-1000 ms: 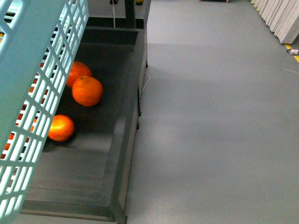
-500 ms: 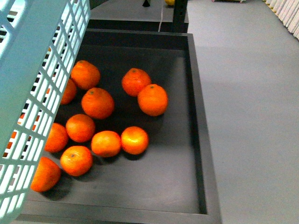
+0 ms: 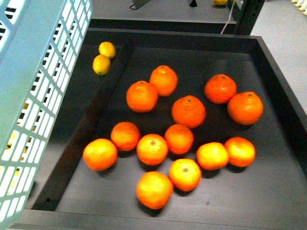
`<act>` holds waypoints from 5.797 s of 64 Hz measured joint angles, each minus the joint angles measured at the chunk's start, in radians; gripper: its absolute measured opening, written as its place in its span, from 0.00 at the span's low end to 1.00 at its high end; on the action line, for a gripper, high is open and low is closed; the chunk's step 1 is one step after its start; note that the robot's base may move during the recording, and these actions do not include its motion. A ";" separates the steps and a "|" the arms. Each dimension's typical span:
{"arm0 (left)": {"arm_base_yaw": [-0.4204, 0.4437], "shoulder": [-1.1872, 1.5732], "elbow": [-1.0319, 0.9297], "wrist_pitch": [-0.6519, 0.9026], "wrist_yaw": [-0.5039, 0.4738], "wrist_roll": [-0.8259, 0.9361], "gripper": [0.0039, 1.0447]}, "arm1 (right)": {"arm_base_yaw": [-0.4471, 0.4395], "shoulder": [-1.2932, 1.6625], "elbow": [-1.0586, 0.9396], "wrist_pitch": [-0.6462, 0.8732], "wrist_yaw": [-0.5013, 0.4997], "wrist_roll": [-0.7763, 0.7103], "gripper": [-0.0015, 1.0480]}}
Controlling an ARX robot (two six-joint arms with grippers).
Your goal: Pick lemon and mango into basket
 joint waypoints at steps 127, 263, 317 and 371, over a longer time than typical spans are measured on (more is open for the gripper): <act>0.008 0.034 0.063 -0.146 0.013 0.069 0.04 | -0.002 0.000 0.000 0.000 -0.004 0.000 0.92; -0.399 0.908 0.554 -0.056 0.450 0.505 0.04 | -0.640 2.244 0.964 0.354 -0.084 0.094 0.92; -0.398 0.908 0.554 -0.056 0.449 0.505 0.04 | -0.641 2.511 1.205 0.234 -0.040 0.290 0.92; -0.398 0.908 0.554 -0.056 0.449 0.505 0.04 | -0.599 2.510 1.149 0.181 -0.039 0.185 0.59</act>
